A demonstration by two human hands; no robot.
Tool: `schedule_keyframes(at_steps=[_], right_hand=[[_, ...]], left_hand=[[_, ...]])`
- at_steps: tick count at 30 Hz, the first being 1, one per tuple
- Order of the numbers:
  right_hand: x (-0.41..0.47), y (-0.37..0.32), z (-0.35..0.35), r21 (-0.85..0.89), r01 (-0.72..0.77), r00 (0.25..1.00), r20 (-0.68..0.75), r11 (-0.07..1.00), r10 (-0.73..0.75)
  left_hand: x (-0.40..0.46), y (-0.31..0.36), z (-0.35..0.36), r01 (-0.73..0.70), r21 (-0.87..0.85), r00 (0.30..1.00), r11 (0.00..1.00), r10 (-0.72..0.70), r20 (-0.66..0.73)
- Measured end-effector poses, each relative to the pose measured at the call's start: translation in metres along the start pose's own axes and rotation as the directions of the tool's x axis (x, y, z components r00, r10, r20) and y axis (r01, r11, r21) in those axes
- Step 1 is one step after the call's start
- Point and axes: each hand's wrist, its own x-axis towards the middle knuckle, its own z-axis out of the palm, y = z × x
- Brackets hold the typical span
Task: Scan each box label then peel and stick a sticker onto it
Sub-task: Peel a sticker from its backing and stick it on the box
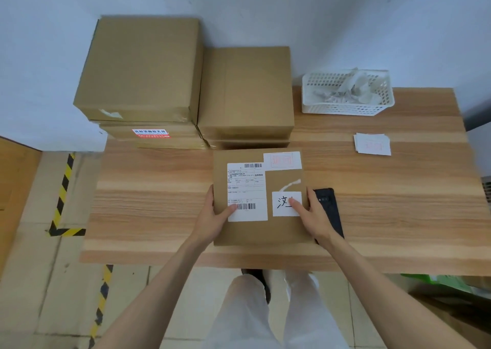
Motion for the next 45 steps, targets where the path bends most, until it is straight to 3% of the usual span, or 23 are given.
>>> schedule_keyframes(at_steps=[13, 18, 24, 30, 34, 41, 45], right_hand=[[-0.092, -0.105, -0.053, 0.013, 0.338, 0.923, -0.200, 0.941, -0.329], [-0.112, -0.147, -0.099, 0.013, 0.435, 0.852, -0.330, 0.900, -0.407], [-0.166, -0.167, -0.180, -0.037, 0.538, 0.714, -0.512, 0.842, -0.478], [-0.242, -0.128, -0.273, -0.137, 0.472, 0.548, -0.728, 0.871, -0.411], [-0.306, -0.085, -0.327, -0.139, 0.412, 0.441, -0.835, 0.901, -0.330], [-0.412, 0.008, -0.399, -0.061, 0.311, 0.250, -0.958, 0.948, -0.144], [-0.450, 0.055, -0.433, -0.008, 0.279, 0.172, -0.983, 0.960, -0.058]], left_hand=[[-0.066, 0.118, -0.013, -0.348, 0.040, 0.937, 0.937, 0.348, 0.003], [-0.069, 0.194, 0.002, -0.493, 0.087, 0.870, 0.866, 0.486, 0.084], [-0.086, 0.282, 0.070, -0.658, 0.091, 0.745, 0.747, 0.628, 0.226], [-0.127, 0.333, 0.191, -0.761, 0.029, 0.599, 0.649, 0.683, 0.418], [-0.165, 0.346, 0.281, -0.773, -0.010, 0.532, 0.634, 0.657, 0.535], [-0.231, 0.338, 0.433, -0.747, -0.095, 0.385, 0.658, 0.544, 0.745], [-0.269, 0.331, 0.506, -0.800, -0.089, 0.294, 0.594, 0.516, 0.804]])
